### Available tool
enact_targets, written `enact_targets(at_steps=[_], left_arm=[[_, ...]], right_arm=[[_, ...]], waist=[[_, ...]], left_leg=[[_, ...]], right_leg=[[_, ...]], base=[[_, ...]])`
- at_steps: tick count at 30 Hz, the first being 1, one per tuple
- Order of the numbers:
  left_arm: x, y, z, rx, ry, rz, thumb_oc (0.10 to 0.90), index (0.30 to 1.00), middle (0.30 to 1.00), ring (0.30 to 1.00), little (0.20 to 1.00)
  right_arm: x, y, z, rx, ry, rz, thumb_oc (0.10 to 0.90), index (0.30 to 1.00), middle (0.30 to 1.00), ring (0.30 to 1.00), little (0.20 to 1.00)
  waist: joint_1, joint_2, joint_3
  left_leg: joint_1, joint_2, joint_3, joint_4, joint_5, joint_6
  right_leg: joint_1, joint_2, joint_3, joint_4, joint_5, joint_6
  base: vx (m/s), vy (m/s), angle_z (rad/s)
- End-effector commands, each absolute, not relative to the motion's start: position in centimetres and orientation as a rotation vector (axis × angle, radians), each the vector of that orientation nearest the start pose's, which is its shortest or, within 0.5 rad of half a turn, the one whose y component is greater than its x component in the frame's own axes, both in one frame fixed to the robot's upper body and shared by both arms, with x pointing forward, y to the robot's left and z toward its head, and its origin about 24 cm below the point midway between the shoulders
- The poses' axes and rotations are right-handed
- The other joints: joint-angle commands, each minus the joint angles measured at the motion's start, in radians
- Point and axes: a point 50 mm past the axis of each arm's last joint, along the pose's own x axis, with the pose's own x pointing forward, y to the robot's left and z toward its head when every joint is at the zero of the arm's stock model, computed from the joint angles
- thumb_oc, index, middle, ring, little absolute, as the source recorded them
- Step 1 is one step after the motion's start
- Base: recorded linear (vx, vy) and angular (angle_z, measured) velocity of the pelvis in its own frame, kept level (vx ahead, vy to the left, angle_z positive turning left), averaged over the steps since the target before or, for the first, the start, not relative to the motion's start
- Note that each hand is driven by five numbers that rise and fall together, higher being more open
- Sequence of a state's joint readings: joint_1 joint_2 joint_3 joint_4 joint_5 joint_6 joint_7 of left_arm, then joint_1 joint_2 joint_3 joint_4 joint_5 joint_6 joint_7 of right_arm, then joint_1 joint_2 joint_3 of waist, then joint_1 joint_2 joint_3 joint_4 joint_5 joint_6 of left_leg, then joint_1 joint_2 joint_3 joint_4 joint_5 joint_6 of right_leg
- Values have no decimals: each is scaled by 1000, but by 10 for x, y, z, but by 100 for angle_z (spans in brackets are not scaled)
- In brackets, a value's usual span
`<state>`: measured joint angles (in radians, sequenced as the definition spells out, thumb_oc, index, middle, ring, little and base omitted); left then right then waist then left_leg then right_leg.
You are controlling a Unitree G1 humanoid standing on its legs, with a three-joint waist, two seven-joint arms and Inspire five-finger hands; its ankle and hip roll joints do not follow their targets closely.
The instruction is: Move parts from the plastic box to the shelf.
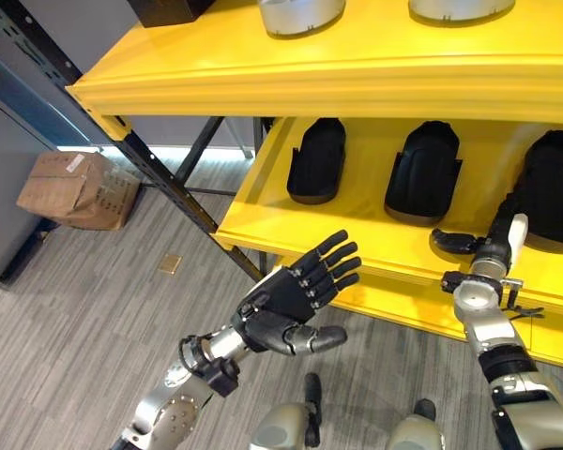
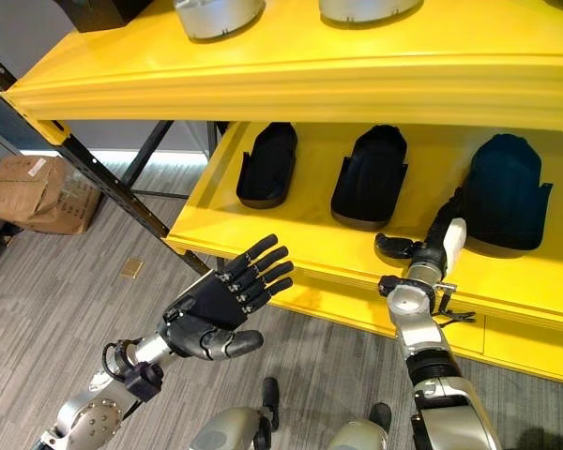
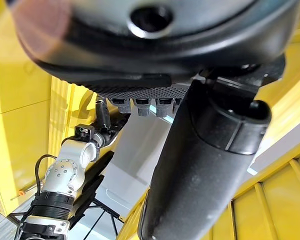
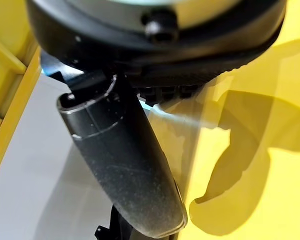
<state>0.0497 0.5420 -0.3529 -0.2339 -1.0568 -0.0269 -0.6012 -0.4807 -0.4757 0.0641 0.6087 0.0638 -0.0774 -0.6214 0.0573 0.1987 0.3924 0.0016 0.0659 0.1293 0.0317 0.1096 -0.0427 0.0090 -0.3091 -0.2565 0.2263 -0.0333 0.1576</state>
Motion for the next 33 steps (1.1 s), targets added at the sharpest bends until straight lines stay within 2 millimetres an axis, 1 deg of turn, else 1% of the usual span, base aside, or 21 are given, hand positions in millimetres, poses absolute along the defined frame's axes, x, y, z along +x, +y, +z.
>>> enact_targets(at_steps=[1,2,4,7,12,13,14,16,18,21,23,24,25,26,27,31,32,33], left_arm=[[211,124,124,-631,-304,-1083,900,1000,1000,1000,1000],[211,124,125,-628,-307,-1083,900,1000,1000,1000,1000],[213,125,127,-631,-318,-1084,900,1000,1000,1000,1000],[213,125,128,-630,-315,-1087,900,1000,1000,1000,1000],[213,123,128,-631,-301,-1101,900,1000,1000,1000,1000],[213,122,129,-630,-304,-1104,900,1000,1000,1000,1000],[214,122,129,-629,-304,-1104,900,1000,1000,1000,1000],[214,123,129,-625,-306,-1103,900,1000,1000,1000,1000],[214,123,129,-623,-306,-1103,900,1000,1000,1000,1000],[214,124,130,-620,-322,-1096,900,1000,1000,1000,1000],[214,125,130,-622,-329,-1089,900,1000,1000,1000,1000],[214,126,130,-623,-335,-1084,900,1000,1000,1000,1000],[213,127,131,-622,-348,-1073,900,1000,1000,1000,1000],[212,129,132,-624,-367,-1058,900,1000,1000,1000,1000],[210,132,131,-628,-381,-1036,900,1000,1000,1000,1000],[207,139,130,-634,-411,-990,900,1000,1000,1000,1000],[206,143,131,-628,-428,-962,900,1000,1000,1000,1000],[206,147,130,-606,-438,-937,900,1000,1000,1000,1000]], right_arm=[[343,-271,152,-488,-353,-664,900,1000,1000,1000,1000],[343,-270,153,-486,-358,-656,900,1000,1000,1000,1000],[344,-264,160,-578,-411,-622,900,1000,1000,1000,1000],[344,-261,160,-626,-419,-608,900,1000,1000,1000,1000],[344,-254,163,-626,-444,-555,900,1000,1000,1000,1000],[346,-248,165,-642,-470,-493,900,1000,1000,1000,1000],[346,-247,165,-644,-472,-488,900,1000,1000,1000,1000],[345,-238,168,-645,-507,-424,900,1000,1000,1000,1000],[344,-234,168,-648,-525,-412,900,1000,1000,1000,1000],[335,-215,173,-652,-633,-353,900,1000,1000,1000,1000],[330,-206,173,-649,-671,-320,900,1000,1000,1000,1000],[327,-201,173,-652,-700,-309,900,1000,1000,1000,1000],[319,-192,174,-650,-742,-293,900,1000,1000,1000,1000],[308,-184,172,-646,-792,-281,900,1000,1000,1000,1000],[295,-177,165,-641,-827,-270,900,1000,1000,1000,1000],[268,-171,157,-626,-871,-247,900,1000,1000,1000,1000],[254,-170,155,-598,-879,-230,900,1000,1000,1000,1000],[245,-170,154,-613,-896,-217,900,1000,1000,1000,1000]], waist=[[10,-17,-40],[9,-16,-37],[3,-13,-32],[3,-16,-33],[4,-22,-34],[5,-23,-33],[5,-23,-34],[6,-26,-34],[6,-27,-34],[-1,-28,-35],[-6,-28,-36],[-8,-29,-37],[-15,-31,-39],[-25,-37,-43],[-38,-45,-52],[-63,-64,-69],[-80,-78,-81],[-94,-92,-90]], left_leg=[[-53,26,10,80,-91,6],[-56,25,10,81,-90,5],[-61,24,15,80,-90,6],[-60,23,16,80,-92,8],[-64,23,15,83,-93,8],[-65,23,14,84,-94,8],[-66,23,14,85,-94,8],[-67,23,13,86,-95,8],[-69,23,13,87,-95,8],[-71,25,17,87,-94,10],[-69,26,20,85,-94,10],[-69,26,22,84,-94,10],[-66,28,26,83,-95,10],[-62,30,32,82,-97,11],[-55,32,42,78,-101,11],[-40,37,66,68,-108,14],[-31,40,82,65,-115,17],[-23,43,96,63,-121,18]], right_leg=[[-17,43,5,99,-93,-87],[-19,44,6,99,-93,-88],[-27,44,12,95,-90,-86],[-28,44,13,96,-90,-85],[-30,46,12,93,-88,-85],[-30,46,12,93,-89,-85],[-30,46,11,92,-89,-85],[-29,46,10,93,-90,-86],[-30,46,11,93,-91,-86],[-36,46,14,96,-92,-86],[-36,47,17,94,-91,-85],[-36,47,20,92,-90,-85],[-37,48,25,88,-88,-84],[-36,49,32,80,-84,-81],[-32,50,39,65,-79,-78],[-25,54,52,33,-63,-68],[-24,56,62,18,-53,-60],[-23,57,68,7,-44,-53]], base=[[0,0,0],[-48,23,-2],[-46,36,-3],[0,0,0],[0,0,0],[0,0,0],[0,0,0],[0,0,0],[0,0,0],[-11,27,1],[-2,49,-2],[4,66,-3],[9,110,-4],[26,161,-9],[24,148,-13],[19,116,-20],[6,174,-24],[1,141,-17]])
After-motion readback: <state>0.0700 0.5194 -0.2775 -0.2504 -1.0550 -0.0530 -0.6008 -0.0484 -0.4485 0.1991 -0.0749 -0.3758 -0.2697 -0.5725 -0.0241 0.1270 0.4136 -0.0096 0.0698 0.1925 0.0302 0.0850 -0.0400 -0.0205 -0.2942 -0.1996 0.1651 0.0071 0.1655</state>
